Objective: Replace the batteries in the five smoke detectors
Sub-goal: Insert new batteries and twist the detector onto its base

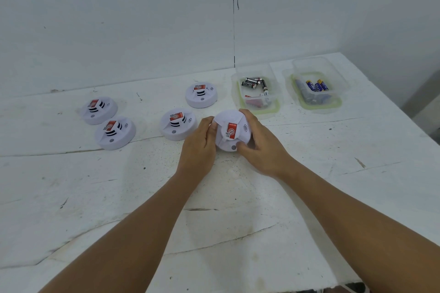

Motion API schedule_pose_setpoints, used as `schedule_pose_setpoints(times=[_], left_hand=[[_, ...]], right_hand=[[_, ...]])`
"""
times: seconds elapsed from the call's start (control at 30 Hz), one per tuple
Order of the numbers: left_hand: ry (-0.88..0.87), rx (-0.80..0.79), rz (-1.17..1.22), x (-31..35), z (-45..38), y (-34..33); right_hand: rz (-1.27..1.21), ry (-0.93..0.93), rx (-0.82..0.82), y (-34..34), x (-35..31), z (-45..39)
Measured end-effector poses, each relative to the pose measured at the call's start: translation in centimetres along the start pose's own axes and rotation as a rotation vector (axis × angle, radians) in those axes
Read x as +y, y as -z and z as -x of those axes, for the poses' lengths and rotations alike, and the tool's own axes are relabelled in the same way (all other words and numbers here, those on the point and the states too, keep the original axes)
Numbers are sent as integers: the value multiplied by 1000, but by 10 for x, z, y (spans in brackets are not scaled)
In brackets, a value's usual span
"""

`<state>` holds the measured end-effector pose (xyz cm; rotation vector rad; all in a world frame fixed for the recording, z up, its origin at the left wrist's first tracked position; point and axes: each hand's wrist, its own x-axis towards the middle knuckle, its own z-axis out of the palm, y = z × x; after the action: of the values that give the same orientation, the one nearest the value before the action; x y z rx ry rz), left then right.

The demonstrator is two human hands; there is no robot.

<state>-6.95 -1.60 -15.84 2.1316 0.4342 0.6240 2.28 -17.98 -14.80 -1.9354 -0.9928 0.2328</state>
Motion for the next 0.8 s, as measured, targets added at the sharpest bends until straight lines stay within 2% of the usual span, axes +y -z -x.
schedule_pose_setpoints(times=[0.8], left_hand=[[-3,5,-9,0,0,0]], right_hand=[[11,-43,-22,-1,-3,0]])
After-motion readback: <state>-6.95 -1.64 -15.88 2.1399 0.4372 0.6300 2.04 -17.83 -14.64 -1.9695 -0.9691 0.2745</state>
